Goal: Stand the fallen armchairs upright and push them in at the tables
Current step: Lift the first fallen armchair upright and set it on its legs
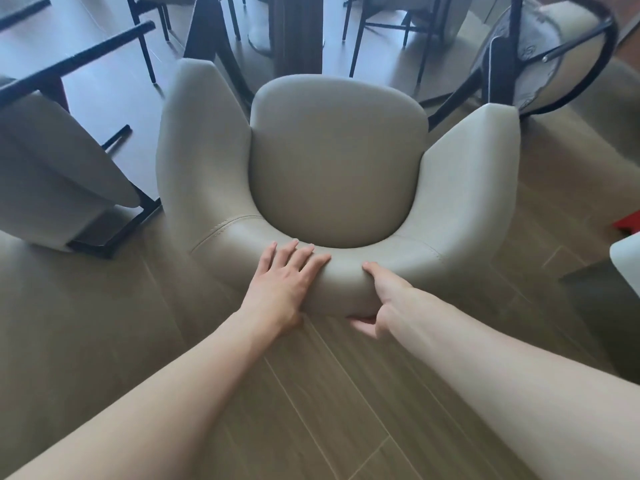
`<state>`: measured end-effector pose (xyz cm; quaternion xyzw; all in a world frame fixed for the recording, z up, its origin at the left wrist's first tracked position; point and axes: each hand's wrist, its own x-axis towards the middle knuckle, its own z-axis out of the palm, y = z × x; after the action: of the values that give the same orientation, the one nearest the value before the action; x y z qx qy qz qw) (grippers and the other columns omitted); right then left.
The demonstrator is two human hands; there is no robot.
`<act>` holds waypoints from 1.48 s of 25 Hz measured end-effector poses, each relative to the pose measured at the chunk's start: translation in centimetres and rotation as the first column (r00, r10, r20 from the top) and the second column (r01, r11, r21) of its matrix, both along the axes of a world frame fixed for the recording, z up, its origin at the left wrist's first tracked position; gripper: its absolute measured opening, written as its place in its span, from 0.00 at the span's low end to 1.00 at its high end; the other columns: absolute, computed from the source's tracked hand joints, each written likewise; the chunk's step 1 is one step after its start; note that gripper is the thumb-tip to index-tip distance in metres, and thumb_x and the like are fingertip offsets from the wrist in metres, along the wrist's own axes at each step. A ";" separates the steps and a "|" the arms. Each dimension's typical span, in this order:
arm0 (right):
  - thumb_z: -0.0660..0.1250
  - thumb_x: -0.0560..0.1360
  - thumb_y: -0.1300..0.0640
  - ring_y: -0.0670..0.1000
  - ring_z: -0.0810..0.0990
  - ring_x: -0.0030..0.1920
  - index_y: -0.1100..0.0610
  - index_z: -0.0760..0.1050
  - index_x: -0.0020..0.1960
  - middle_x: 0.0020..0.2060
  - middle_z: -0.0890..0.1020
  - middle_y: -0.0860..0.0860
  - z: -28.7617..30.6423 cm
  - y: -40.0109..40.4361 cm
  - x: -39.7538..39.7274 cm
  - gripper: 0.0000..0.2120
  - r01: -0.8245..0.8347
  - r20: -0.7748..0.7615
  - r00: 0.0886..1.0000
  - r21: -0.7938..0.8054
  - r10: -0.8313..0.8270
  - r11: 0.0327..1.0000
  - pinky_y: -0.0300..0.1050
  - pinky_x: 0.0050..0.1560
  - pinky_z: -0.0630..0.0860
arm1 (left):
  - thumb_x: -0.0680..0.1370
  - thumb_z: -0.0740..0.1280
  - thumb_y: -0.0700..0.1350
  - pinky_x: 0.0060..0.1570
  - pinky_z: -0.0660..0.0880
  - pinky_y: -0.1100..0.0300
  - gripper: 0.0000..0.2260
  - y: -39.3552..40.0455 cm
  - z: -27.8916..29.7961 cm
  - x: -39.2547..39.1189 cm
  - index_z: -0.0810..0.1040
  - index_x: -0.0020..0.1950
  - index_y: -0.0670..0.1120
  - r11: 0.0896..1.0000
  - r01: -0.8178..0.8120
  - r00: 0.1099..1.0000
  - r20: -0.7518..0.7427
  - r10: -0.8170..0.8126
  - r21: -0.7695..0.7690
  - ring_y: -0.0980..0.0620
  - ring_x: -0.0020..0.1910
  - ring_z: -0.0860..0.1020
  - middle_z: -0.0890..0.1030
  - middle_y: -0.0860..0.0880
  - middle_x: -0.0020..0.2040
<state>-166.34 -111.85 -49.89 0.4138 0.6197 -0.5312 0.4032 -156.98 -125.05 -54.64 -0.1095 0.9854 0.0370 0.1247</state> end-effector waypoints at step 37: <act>0.72 0.63 0.30 0.58 0.38 0.79 0.36 0.47 0.74 0.79 0.49 0.45 2.2 -8.3 -28.2 0.49 -0.337 -0.155 -0.253 0.939 0.955 0.064 0.85 0.61 0.59 | 0.54 0.68 0.68 0.59 0.65 0.55 0.34 -15.9 7.5 -29.8 0.68 0.58 0.60 1.000 -0.003 0.994 -0.106 0.005 0.021 0.51 0.53 0.70 0.73 0.57 0.48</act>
<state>-194.57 -120.11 -47.71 -0.3033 0.9463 -0.0516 0.0989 -186.74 -140.91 -47.18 -0.1083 0.9900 0.0533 0.0734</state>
